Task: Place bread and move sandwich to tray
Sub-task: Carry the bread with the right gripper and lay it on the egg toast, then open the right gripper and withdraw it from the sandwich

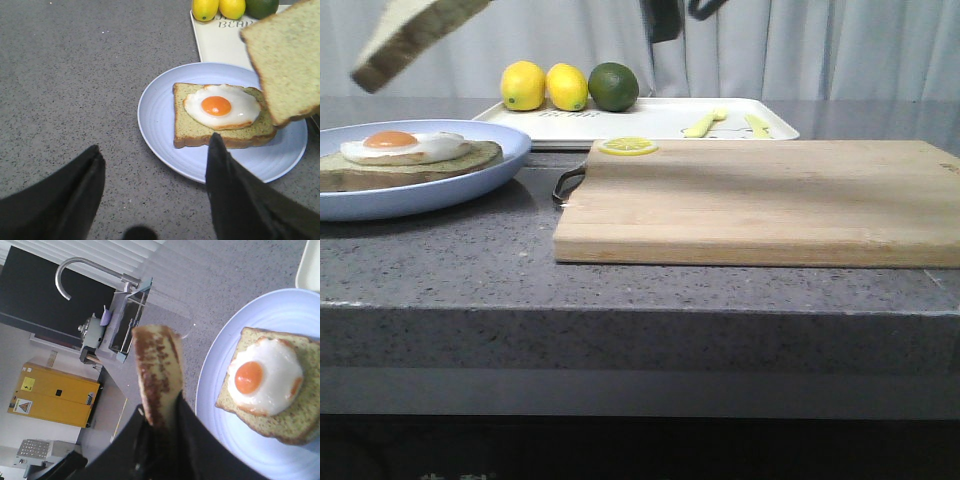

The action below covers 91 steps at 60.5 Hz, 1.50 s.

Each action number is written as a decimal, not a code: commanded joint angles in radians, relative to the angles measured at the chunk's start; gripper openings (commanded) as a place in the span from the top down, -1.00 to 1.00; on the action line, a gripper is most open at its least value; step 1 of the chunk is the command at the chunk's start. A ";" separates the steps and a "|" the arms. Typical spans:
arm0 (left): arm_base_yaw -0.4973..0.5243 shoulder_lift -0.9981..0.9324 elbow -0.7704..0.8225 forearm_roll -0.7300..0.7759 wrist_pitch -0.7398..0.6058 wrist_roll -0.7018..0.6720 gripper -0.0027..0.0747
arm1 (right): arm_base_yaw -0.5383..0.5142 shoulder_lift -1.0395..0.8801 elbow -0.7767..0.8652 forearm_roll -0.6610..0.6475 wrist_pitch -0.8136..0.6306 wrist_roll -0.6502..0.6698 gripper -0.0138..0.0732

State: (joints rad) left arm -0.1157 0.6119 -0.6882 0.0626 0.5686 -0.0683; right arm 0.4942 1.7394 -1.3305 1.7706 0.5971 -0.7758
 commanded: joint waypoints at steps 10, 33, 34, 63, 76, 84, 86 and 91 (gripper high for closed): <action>-0.001 0.006 -0.033 -0.005 -0.080 0.000 -0.21 | 0.103 0.091 -0.186 0.096 -0.150 0.137 0.41; -0.001 0.006 -0.033 -0.005 -0.080 0.000 -0.21 | 0.137 0.244 -0.301 0.096 -0.237 0.202 0.41; -0.001 0.006 -0.033 -0.005 -0.080 0.000 -0.21 | 0.137 0.248 -0.300 0.096 -0.238 0.202 0.41; -0.001 0.006 -0.033 -0.005 -0.080 0.000 -0.21 | 0.111 0.227 -0.300 -0.096 -0.189 0.200 0.03; -0.001 0.006 -0.033 -0.005 -0.080 0.000 -0.21 | 0.057 0.189 -0.294 -0.188 -0.107 0.201 -0.21; -0.001 0.006 -0.033 -0.005 -0.079 0.000 -0.21 | 0.027 0.158 -0.258 -0.233 -0.066 0.201 -0.21; -0.001 0.006 -0.033 -0.005 -0.077 0.000 -0.21 | 0.020 0.148 -0.251 -0.243 -0.064 0.201 -0.21; -0.001 0.006 -0.033 -0.005 -0.077 0.000 -0.21 | 0.007 0.105 -0.233 -0.313 -0.062 0.201 -0.20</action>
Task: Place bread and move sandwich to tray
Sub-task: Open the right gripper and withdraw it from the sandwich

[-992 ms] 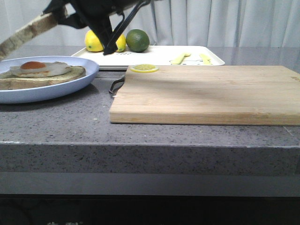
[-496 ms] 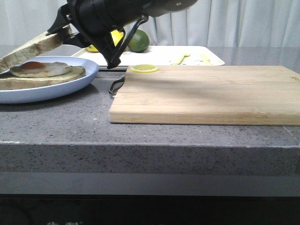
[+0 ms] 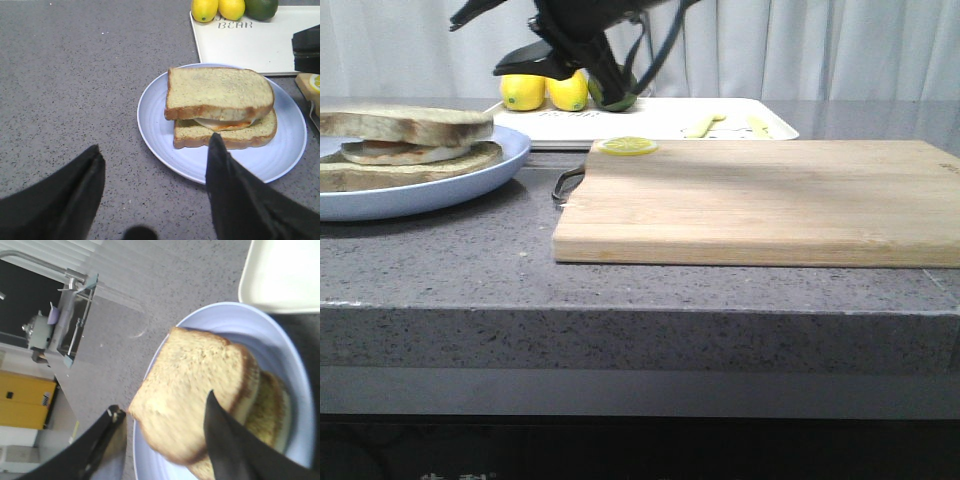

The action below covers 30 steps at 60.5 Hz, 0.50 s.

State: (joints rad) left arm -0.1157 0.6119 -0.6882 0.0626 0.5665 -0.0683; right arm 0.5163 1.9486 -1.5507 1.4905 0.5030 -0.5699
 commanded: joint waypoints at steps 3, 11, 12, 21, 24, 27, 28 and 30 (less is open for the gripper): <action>-0.001 0.006 -0.033 -0.005 -0.075 0.000 -0.21 | -0.017 -0.129 -0.006 -0.098 0.033 -0.005 -0.20; -0.001 0.006 -0.033 -0.005 -0.075 0.000 -0.21 | -0.020 -0.223 0.002 -0.330 0.051 -0.005 -0.20; -0.001 0.006 -0.033 -0.005 -0.075 0.000 -0.21 | -0.020 -0.234 0.002 -0.354 0.056 -0.005 -0.20; -0.001 0.006 -0.033 -0.005 -0.075 0.000 -0.21 | -0.020 -0.359 0.002 -0.598 0.151 0.018 -0.20; -0.001 0.006 -0.033 -0.005 -0.075 0.000 -0.21 | -0.020 -0.398 0.002 -0.700 0.188 0.053 -0.20; -0.001 0.006 -0.033 -0.005 -0.075 0.000 -0.21 | -0.020 -0.436 0.002 -0.808 0.232 0.104 -0.20; -0.001 0.006 -0.033 -0.005 -0.075 0.000 -0.21 | -0.020 -0.452 0.002 -0.857 0.244 0.130 -0.20; -0.001 0.006 -0.033 -0.005 -0.075 0.000 -0.21 | -0.020 -0.478 0.002 -0.941 0.276 0.178 -0.20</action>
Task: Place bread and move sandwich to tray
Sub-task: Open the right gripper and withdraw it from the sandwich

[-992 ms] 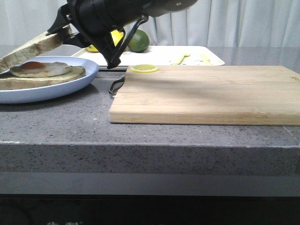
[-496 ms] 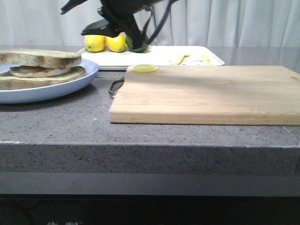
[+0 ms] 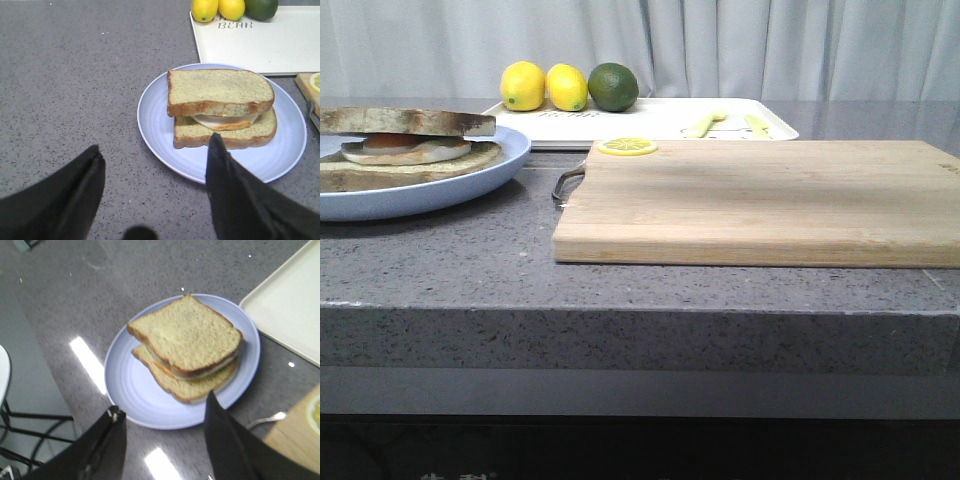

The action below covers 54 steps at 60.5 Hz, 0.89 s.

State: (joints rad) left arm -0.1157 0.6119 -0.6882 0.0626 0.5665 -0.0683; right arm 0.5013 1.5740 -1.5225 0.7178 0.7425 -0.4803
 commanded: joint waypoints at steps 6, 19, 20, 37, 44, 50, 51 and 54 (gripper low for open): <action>-0.001 0.006 -0.033 -0.005 -0.075 0.000 -0.21 | -0.005 -0.176 -0.022 -0.398 0.136 0.224 -0.20; -0.001 0.006 -0.033 -0.005 -0.073 0.000 -0.21 | -0.002 -0.409 0.175 -0.531 0.120 0.298 -0.20; -0.001 0.006 -0.033 -0.005 -0.073 0.000 -0.21 | -0.001 -0.426 0.193 -0.531 0.110 0.297 -0.20; -0.001 0.006 -0.033 -0.005 -0.073 0.000 -0.21 | -0.001 -0.755 0.541 -0.534 -0.101 0.297 -0.20; -0.001 0.006 -0.033 -0.005 -0.072 0.000 -0.21 | -0.001 -0.858 0.638 -0.533 -0.121 0.297 -0.20; -0.001 0.006 -0.033 -0.005 -0.072 0.000 -0.21 | -0.001 -0.911 0.684 -0.533 -0.121 0.297 -0.20; -0.001 0.006 -0.033 -0.005 -0.072 0.000 -0.21 | -0.001 -0.916 0.689 -0.533 -0.121 0.297 -0.20; -0.001 0.006 -0.033 -0.005 -0.072 0.000 -0.21 | -0.001 -0.931 0.696 -0.533 -0.123 0.297 -0.20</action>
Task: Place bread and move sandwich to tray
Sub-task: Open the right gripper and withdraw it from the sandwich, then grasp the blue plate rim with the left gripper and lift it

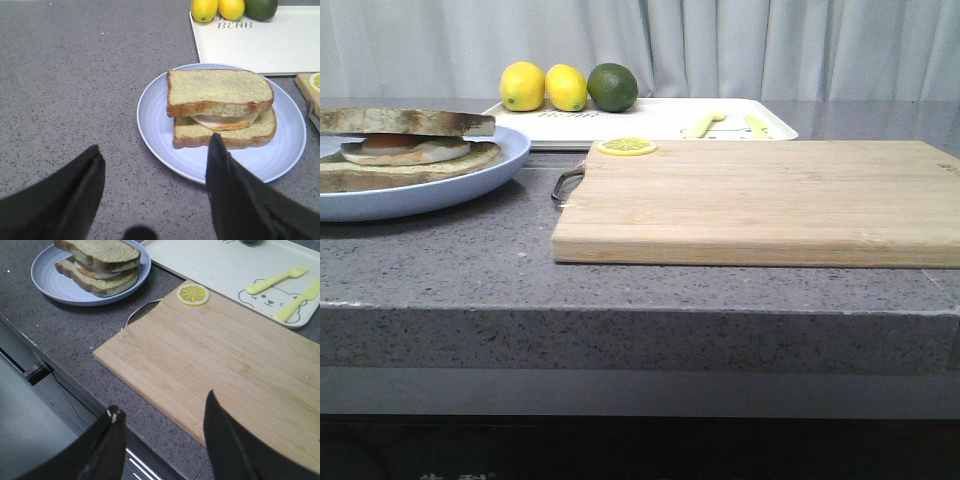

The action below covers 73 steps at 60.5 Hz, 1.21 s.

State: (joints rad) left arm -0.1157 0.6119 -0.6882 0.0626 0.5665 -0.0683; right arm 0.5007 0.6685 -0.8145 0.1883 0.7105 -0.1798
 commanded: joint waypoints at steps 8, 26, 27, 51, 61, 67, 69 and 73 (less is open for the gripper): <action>0.001 0.011 -0.033 0.014 -0.062 0.000 -0.21 | 0.000 -0.038 -0.012 -0.003 -0.093 -0.003 -0.20; 0.103 0.245 -0.186 0.067 0.112 0.000 -0.21 | 0.000 -0.036 -0.012 -0.003 -0.087 -0.003 -0.20; 0.115 0.263 -0.197 0.063 0.121 0.000 -0.21 | 0.000 -0.036 -0.012 -0.003 -0.087 -0.003 -0.20; 0.338 0.667 -0.460 -0.455 0.222 0.317 -0.21 | 0.000 -0.036 -0.012 -0.003 -0.087 -0.003 -0.20; 0.348 0.782 -0.509 -0.544 0.234 0.345 -0.06 | 0.000 -0.036 -0.012 -0.003 -0.087 -0.003 -0.20; 0.348 0.844 -0.530 -0.556 0.234 0.345 0.08 | 0.000 -0.036 -0.012 -0.003 -0.087 -0.003 -0.20; 0.348 0.860 -0.533 -0.558 0.235 0.347 0.10 | 0.000 -0.036 -0.012 -0.003 -0.087 -0.003 -0.20; 0.348 0.890 -0.533 -0.585 0.235 0.359 0.11 | 0.000 -0.036 -0.012 -0.003 -0.087 -0.003 -0.20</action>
State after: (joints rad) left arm 0.2313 1.5018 -1.1845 -0.4615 0.8348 0.2744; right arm 0.5007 0.6338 -0.8022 0.1883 0.6984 -0.1798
